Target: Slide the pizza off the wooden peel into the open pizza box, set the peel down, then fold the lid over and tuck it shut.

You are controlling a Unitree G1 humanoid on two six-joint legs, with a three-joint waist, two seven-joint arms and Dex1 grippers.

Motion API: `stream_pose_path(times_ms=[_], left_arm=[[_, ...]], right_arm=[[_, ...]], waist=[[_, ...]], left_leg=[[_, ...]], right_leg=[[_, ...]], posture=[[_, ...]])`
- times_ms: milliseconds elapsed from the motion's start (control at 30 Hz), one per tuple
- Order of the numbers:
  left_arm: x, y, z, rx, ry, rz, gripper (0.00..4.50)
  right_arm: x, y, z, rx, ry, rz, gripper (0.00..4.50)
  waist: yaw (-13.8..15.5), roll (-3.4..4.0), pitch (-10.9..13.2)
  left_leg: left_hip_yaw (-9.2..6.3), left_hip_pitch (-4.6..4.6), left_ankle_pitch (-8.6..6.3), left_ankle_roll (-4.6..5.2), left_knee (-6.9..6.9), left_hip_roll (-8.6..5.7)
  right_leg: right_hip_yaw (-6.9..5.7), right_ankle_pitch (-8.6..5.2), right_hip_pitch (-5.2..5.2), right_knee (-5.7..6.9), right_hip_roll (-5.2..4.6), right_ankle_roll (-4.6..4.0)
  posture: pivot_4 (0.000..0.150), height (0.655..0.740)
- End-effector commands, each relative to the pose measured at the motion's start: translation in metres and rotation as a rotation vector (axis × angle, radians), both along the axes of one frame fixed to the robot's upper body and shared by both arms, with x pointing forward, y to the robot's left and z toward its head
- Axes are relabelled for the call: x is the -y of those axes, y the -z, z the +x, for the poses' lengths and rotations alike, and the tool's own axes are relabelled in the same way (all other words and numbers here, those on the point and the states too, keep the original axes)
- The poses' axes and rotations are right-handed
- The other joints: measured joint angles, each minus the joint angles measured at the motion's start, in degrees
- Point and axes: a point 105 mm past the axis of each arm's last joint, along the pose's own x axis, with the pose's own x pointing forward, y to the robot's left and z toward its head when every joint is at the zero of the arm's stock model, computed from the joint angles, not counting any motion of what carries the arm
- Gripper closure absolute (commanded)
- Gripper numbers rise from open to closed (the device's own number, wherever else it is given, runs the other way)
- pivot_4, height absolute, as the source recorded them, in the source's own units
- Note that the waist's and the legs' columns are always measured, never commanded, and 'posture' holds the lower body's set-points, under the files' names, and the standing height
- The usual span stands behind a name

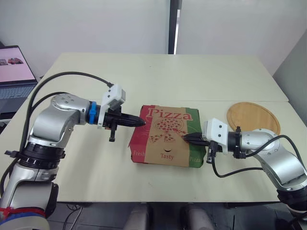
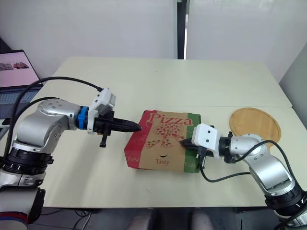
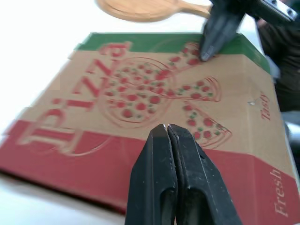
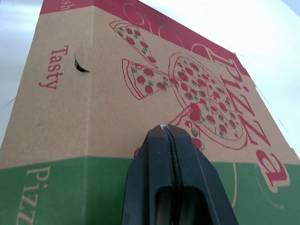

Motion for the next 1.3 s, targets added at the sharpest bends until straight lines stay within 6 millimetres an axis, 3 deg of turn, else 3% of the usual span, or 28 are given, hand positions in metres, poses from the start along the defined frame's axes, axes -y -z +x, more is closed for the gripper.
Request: stream_pose_path(times_ms=[33,200,367,467,800,1133,1300], left_arm=[[-0.005,-0.011,0.009,0.066,-0.031,-0.003,4.48],[-0.011,-0.012,0.012,0.058,-0.047,-0.002,4.48],[-0.040,-0.004,0.011,0.025,-0.124,0.070,4.48],[-0.054,0.011,0.001,-0.024,-0.130,0.151,4.48],[-0.022,0.027,-0.014,-0.068,-0.048,0.093,4.48],[-0.017,0.036,-0.019,-0.087,-0.023,0.100,4.48],[-0.029,0.035,-0.018,-0.082,-0.068,0.104,4.48]], right_arm=[[0.000,-0.002,-0.001,0.013,-0.001,-0.002,4.50],[-0.001,0.000,-0.003,0.015,-0.001,-0.001,4.50],[-0.001,0.001,-0.004,0.010,-0.001,-0.002,4.50],[-0.001,0.002,-0.004,0.008,-0.002,-0.003,4.50],[-0.004,0.001,-0.008,-0.002,-0.027,-0.002,4.50],[-0.006,-0.001,-0.008,-0.001,-0.036,0.004,4.50],[-0.006,-0.001,-0.008,0.000,-0.037,0.003,4.50]], waist=[[0.0,0.00,0.0],[0.1,0.00,0.0],[-0.1,0.00,0.0],[-0.1,0.01,0.0],[0.4,-0.01,0.0],[0.4,-0.01,0.0],[0.4,-0.01,0.0]], left_leg=[[-0.01,0.00,0.00,0.00,0.00,0.00],[-0.01,-0.01,-0.01,0.01,0.02,-0.03],[-0.01,-0.01,-0.01,0.01,0.01,-0.02],[-0.01,0.00,-0.01,0.01,-0.03,-0.02],[-0.03,-0.02,-0.02,0.03,0.01,-0.02],[-0.03,-0.02,-0.01,0.02,0.00,-0.02],[-0.03,-0.02,-0.01,0.02,0.00,-0.03]], right_leg=[[-0.01,0.00,0.00,0.00,0.01,0.00],[0.00,0.00,0.01,-0.02,0.00,0.00],[0.01,0.00,-0.02,-0.01,0.00,0.00],[0.02,0.00,-0.03,-0.01,0.00,0.00],[0.02,0.00,0.02,-0.03,-0.03,0.00],[0.02,0.00,0.01,-0.02,-0.02,0.00],[0.02,0.00,0.01,-0.02,-0.03,0.00]], posture=[[0.150,0.7281],[0.150,0.7281],[0.150,0.7281],[0.150,0.7281],[0.150,0.7281],[0.150,0.7281],[0.150,0.7281]])
